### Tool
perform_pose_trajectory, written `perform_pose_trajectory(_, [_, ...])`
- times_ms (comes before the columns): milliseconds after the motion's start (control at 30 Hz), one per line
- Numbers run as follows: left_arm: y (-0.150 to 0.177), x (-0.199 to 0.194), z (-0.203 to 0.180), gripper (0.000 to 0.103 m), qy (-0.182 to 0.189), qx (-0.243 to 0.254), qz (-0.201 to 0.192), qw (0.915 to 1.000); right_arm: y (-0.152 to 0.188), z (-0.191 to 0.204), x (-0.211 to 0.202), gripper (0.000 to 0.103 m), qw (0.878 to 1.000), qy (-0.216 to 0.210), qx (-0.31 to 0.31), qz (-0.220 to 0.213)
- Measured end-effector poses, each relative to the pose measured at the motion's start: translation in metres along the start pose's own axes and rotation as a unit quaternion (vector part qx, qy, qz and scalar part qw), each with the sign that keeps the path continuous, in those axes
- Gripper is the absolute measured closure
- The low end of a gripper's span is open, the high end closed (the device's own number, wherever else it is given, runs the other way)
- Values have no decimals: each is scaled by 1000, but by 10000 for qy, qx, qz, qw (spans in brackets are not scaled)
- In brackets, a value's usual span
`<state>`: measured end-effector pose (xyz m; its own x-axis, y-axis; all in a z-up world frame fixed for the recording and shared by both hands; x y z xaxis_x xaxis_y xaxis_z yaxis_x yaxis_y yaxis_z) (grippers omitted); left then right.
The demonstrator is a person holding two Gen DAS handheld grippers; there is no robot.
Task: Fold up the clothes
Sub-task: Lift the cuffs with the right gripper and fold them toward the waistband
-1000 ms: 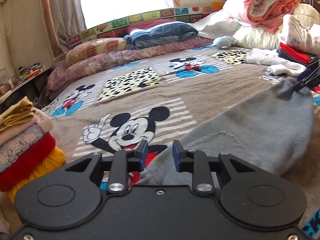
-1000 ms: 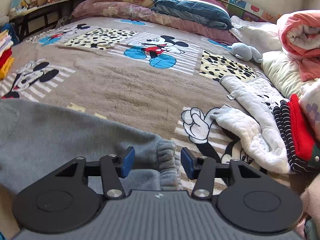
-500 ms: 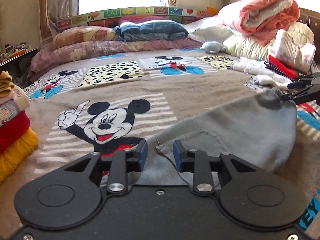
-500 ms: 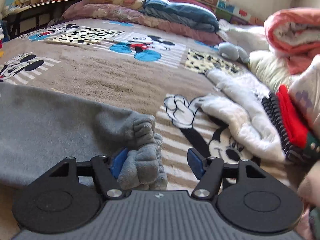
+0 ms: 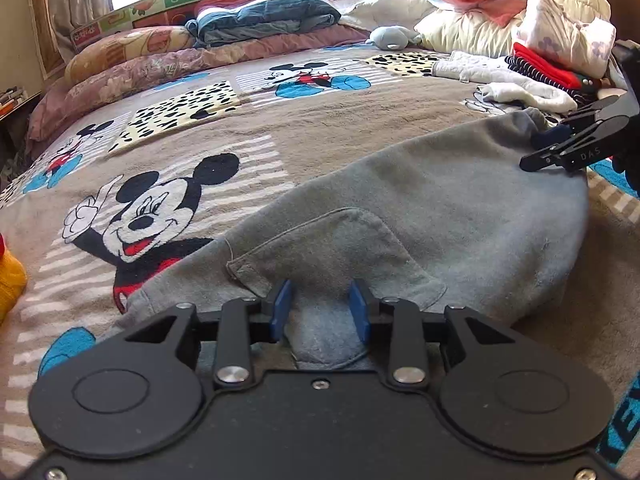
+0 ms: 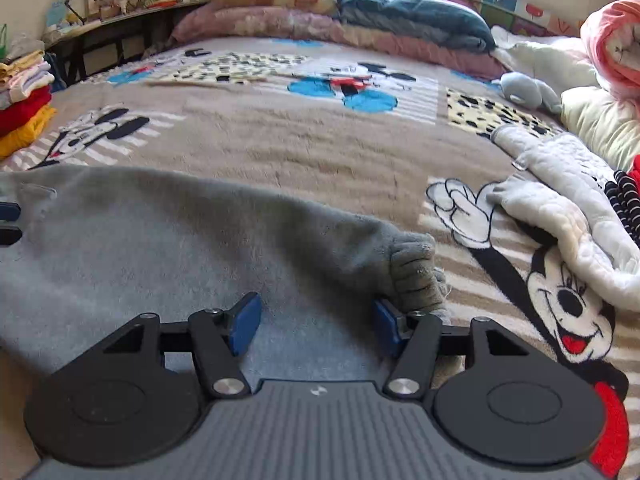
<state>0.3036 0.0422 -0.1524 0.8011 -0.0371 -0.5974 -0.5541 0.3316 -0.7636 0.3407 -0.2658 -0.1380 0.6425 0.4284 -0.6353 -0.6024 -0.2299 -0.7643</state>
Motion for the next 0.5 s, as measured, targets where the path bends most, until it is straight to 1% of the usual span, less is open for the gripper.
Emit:
perform_pose_trajectory(67, [1,-1,2,72,57,-79,-13,10000,4,-3,-1,45,9999,-61,153,31])
perform_pose_trajectory(133, [-2,-7,6,71,153,-195,-103,9996,8,-6,-3,47,9994,-122,305,63])
perform_pose_trajectory(167, [-3,-10,7,71,202,-254,-148,9994,9,-8,-3,47,9991,-152,381,79])
perform_pose_trajectory(200, [-7,-16,8,70,286,-339,-218,9988,8,-11,-13,44,9982,-119,575,-96])
perform_pose_trajectory(233, [-10,-21,8,65,369,-422,-288,9980,7,-15,-26,43,9963,-69,796,-317])
perform_pose_trajectory(267, [-13,-26,7,63,429,-453,-352,9974,7,-22,-40,41,9918,-60,1140,-574])
perform_pose_trajectory(300, [-16,-33,7,61,491,-486,-443,9966,9,-27,-51,36,9859,-65,1478,-778])
perform_pose_trajectory(333, [-18,-39,6,61,542,-529,-496,9959,15,-36,-60,34,9769,-81,1918,-937])
perform_pose_trajectory(400, [-19,-47,1,61,661,-603,-558,9944,31,-53,-72,32,9522,-170,2809,-1189])
perform_pose_trajectory(467, [-20,-59,-7,61,746,-673,-660,9928,50,-65,-75,32,9212,-341,3632,-1352])
perform_pose_trajectory(500, [-19,-64,-13,61,813,-690,-691,9919,59,-68,-71,32,9075,-422,3943,-1383])
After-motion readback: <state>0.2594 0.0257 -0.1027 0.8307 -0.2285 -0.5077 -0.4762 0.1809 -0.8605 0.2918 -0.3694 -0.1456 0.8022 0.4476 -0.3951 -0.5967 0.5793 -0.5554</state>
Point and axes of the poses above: each gripper's, at about its wrist camera, not at the fingertips, and x roughly the way its jaws point, z to its left, y to its underside, the point moved 7 cm from there along x, roughly the way its jaws point, and after that the axes turned 14 degrees about -y, right-handed, at the moved point
